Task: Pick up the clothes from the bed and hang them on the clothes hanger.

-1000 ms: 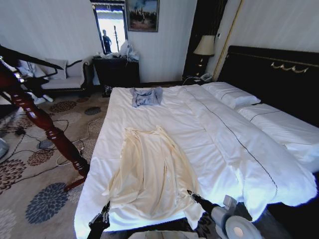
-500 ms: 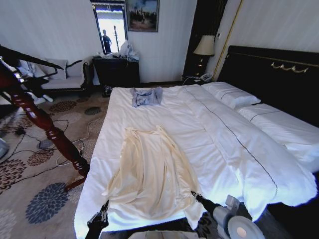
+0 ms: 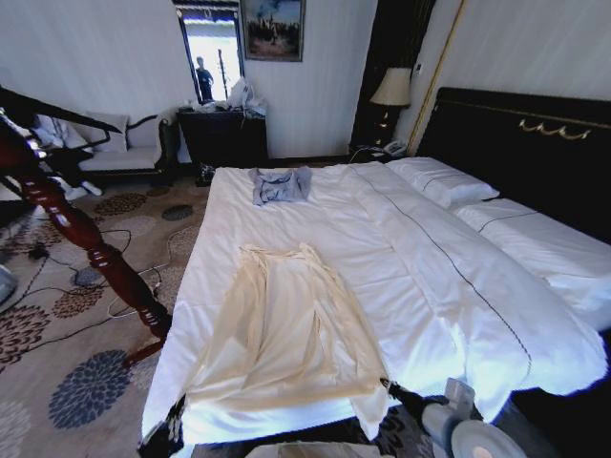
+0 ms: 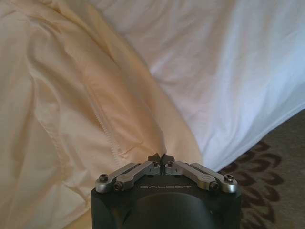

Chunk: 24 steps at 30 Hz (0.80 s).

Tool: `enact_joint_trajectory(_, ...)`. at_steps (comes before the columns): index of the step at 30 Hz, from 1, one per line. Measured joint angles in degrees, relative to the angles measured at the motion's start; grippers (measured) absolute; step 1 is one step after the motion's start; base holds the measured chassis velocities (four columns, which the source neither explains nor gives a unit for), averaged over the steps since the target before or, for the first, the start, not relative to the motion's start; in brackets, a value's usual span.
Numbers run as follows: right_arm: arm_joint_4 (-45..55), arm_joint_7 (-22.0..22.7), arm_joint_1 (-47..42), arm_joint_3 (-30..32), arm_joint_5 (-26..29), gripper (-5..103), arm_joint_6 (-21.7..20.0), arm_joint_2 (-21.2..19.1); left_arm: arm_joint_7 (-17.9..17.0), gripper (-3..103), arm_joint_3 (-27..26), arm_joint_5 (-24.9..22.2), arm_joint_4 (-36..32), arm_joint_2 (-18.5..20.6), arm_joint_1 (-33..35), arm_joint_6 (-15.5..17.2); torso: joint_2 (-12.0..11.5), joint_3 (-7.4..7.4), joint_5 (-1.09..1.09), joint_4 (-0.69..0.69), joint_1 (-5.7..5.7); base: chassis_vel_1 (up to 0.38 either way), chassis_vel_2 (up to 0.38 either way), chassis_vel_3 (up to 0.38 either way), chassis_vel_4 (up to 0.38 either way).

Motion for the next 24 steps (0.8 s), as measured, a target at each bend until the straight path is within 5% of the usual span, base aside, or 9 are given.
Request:
enact_joint_trajectory(7,1.8,3.3,-1.2,1.2,-1.0,0,0.0,-2.1,-1.4,0,-0.6,0.7,0.8,-1.7,4.7,-4.5,0.0,0.0,0.0,0.0,0.0,0.0,0.0,0.0,0.0)
enact_joint_trajectory(24,4.2,4.5,-8.7,-0.5,-11.6,0,-0.2,-1.4,-4.7,0,-3.8,3.4,2.4,-1.2,10.1,-7.5,0.0,0.0,-0.01,-0.01,0.0,0.0,0.0,0.0,0.0)
